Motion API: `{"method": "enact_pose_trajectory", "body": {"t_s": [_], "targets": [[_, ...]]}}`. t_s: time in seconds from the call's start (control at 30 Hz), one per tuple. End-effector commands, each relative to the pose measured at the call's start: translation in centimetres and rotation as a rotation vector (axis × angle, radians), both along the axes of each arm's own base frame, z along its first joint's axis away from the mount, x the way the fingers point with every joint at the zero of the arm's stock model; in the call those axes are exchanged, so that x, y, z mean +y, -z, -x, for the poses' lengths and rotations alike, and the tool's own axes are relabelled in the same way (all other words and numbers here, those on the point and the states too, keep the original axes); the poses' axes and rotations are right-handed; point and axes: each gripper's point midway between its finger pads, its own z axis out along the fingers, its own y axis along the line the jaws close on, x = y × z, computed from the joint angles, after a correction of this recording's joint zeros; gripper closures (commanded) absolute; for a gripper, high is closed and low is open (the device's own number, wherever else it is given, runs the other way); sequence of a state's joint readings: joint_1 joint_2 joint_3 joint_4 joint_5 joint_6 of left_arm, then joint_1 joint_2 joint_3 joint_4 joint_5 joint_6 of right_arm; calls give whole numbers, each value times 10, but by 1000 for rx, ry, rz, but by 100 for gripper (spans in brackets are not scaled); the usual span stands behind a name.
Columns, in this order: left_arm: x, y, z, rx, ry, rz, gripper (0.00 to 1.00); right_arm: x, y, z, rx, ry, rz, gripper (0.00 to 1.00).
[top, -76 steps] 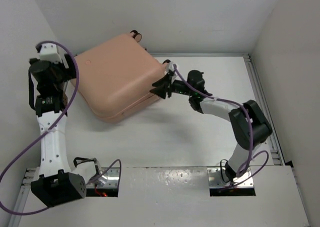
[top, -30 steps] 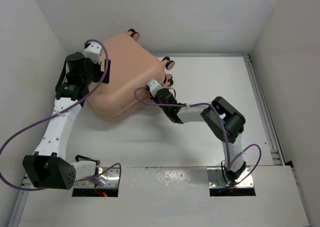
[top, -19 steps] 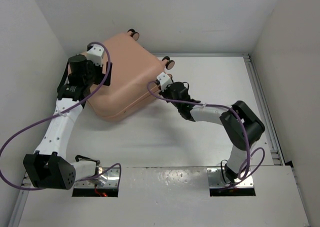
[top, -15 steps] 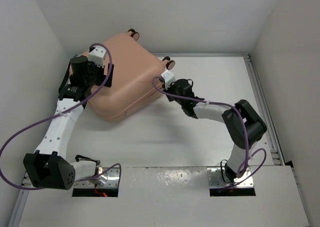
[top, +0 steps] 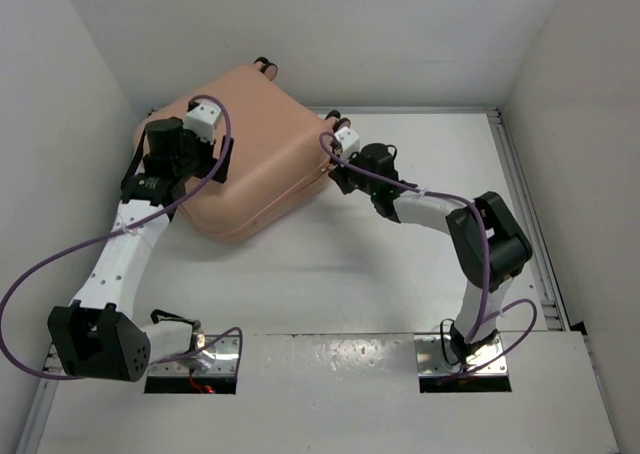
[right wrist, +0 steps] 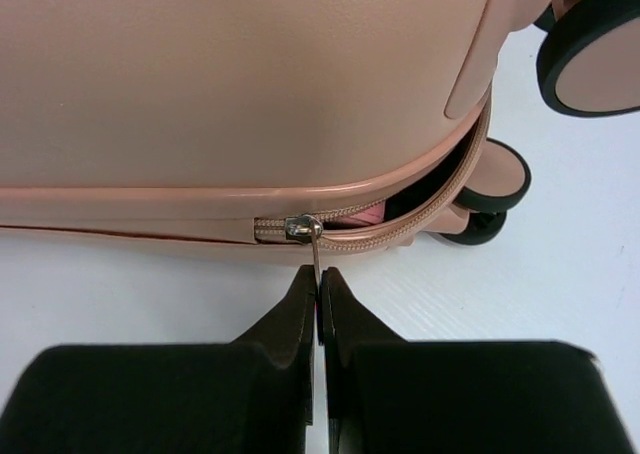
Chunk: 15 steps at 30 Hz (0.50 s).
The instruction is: Pack the luggage
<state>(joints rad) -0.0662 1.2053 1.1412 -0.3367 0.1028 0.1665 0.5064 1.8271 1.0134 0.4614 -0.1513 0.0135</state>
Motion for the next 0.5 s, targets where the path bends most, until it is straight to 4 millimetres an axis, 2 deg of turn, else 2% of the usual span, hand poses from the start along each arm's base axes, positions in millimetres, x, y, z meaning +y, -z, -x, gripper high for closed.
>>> {"method": "enact_pose_trajectory", "body": {"t_s": [0.0,0.1,0.17,0.27,0.33,0.43,0.47], "targets": [[-11,-9,12,-40,98,-24,10,-38,-37,-50,-113,174,-56,100],[-10,-8,23,-34,120,-34,10,-58,-43,-62,-133,246,-65,100],[2,0,29,3,88,-34,8,-74,-42,-68,-137,304,-63,100],[18,-1,31,7,28,-17,6,-86,-46,-70,-160,339,-78,100],[21,6,36,41,19,-15,6,-90,-43,-74,-151,354,-83,100],[25,9,42,74,20,-38,3,-86,-39,-78,-133,335,-99,100],[34,8,49,90,10,-63,2,-80,-43,-79,-134,314,-114,100]]}}
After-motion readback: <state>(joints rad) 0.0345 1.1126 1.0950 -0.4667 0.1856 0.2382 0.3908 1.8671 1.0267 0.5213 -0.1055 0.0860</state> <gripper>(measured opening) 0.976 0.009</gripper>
